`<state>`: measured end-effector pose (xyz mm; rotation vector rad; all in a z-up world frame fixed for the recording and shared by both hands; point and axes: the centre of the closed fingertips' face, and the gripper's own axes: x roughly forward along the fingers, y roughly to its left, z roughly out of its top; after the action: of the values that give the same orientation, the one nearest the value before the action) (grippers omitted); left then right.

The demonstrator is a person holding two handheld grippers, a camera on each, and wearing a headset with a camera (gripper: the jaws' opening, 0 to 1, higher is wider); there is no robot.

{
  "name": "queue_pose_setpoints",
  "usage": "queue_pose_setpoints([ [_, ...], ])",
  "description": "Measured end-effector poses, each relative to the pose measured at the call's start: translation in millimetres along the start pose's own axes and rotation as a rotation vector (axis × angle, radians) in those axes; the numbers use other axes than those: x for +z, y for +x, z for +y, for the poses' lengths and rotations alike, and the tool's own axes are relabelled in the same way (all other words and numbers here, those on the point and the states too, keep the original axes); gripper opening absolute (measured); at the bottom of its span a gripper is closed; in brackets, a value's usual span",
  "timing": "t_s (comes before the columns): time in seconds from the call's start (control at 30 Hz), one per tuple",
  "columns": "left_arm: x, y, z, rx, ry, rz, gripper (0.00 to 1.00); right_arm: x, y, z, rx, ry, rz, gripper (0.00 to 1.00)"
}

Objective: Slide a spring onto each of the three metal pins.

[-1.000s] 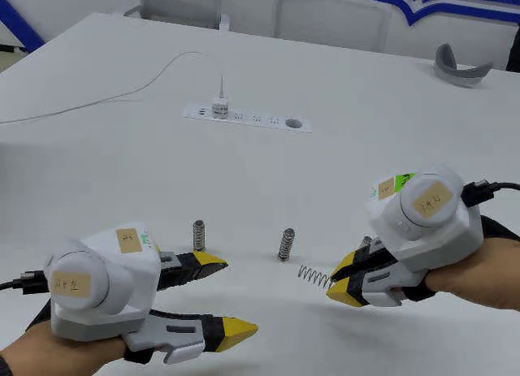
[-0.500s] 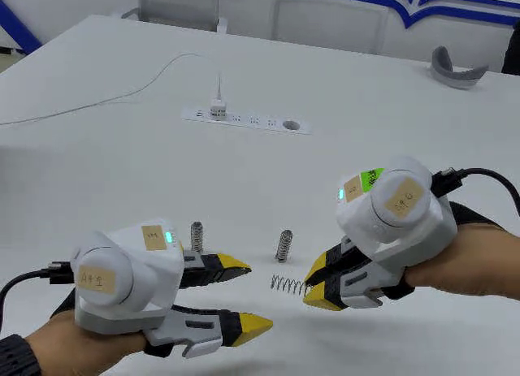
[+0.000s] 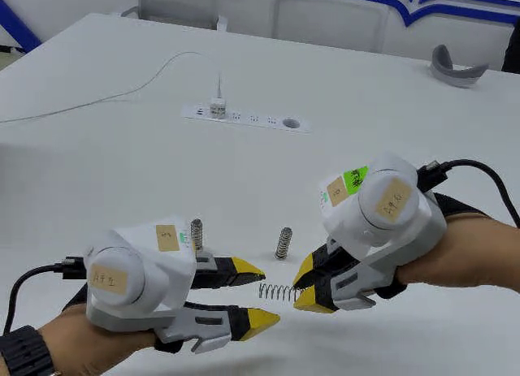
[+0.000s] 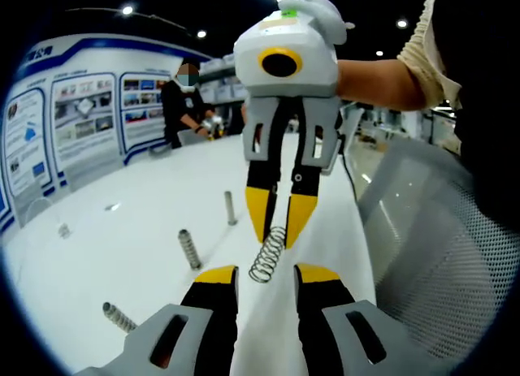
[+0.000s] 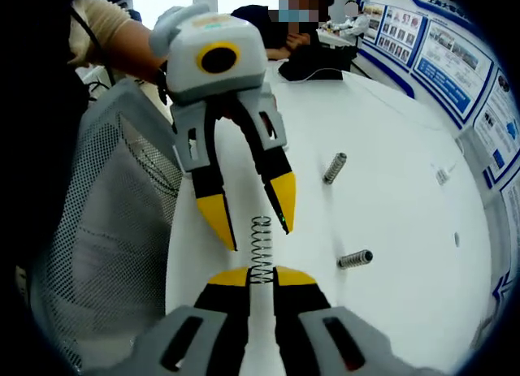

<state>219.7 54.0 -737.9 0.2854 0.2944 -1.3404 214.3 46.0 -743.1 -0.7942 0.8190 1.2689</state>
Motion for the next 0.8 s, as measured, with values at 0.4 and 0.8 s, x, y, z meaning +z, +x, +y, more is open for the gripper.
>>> queue_pose_setpoints([
  [0.4, -2.2, 3.2, -6.3, -0.027, 0.033, 0.014, 0.16, 0.1, 0.3, 6.1, 0.025, -0.042, 0.015, 0.12],
  [0.8, -3.9, 4.0, -8.5, -0.035, 0.058, 0.027, 0.12, 7.3, -9.4, 9.6, 0.032, -0.067, 0.027, 0.12],
])
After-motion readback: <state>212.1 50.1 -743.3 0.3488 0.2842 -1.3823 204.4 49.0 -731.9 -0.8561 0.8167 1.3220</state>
